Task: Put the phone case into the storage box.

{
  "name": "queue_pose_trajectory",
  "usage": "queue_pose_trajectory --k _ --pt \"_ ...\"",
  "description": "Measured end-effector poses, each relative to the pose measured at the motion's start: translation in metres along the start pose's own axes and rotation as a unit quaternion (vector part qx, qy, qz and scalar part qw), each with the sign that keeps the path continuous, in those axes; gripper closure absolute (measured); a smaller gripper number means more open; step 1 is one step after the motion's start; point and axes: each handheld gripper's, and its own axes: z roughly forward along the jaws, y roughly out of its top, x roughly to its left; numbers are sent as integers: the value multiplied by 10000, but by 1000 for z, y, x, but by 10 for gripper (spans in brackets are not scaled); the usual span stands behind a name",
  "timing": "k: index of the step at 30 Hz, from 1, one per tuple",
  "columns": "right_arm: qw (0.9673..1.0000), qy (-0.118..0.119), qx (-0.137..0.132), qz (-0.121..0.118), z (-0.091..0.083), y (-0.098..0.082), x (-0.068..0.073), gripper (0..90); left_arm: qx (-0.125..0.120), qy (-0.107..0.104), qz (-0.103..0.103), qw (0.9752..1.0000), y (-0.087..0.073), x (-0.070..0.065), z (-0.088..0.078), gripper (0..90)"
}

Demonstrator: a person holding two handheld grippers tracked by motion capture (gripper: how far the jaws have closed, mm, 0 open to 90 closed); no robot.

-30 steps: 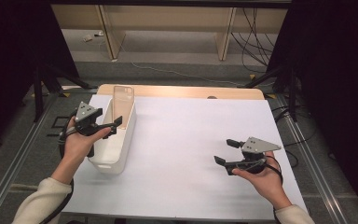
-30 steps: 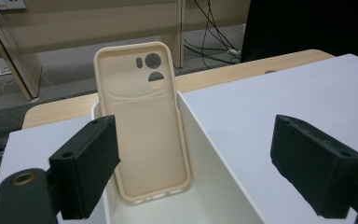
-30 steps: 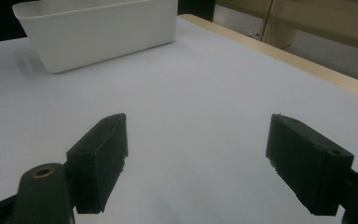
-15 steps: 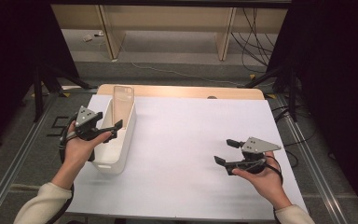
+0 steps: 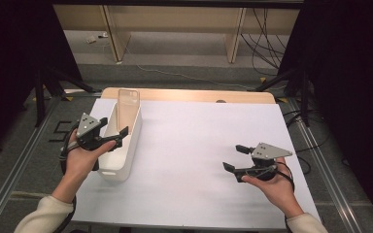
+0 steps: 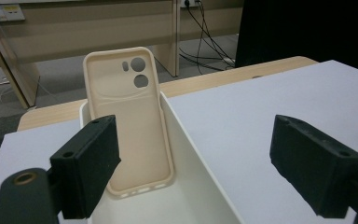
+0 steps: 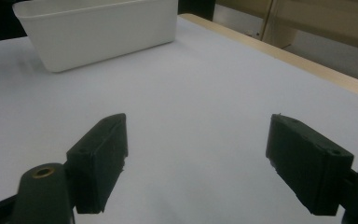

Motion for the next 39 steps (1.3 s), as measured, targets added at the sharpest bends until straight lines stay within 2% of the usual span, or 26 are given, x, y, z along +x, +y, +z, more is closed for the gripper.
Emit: queue_pose_trajectory --k 5,9,21,26,39 --pt "10000 -10 -10 -3 0 0 0 219 28 -87 -74 9999 -5 -2 -4 153" --pt "10000 -10 -11 -3 0 0 0 219 32 -127 -51 9999 -8 -5 -8 152" --pt "10000 3 -2 -12 0 0 0 219 -19 -327 137 9994 -16 -13 -18 152" --pt "10000 -11 0 -6 0 0 0 219 -47 -495 230 9985 -18 -15 -20 151" --pt "10000 1 2 -18 0 0 0 219 -30 -513 218 9984 -24 -16 -23 152"
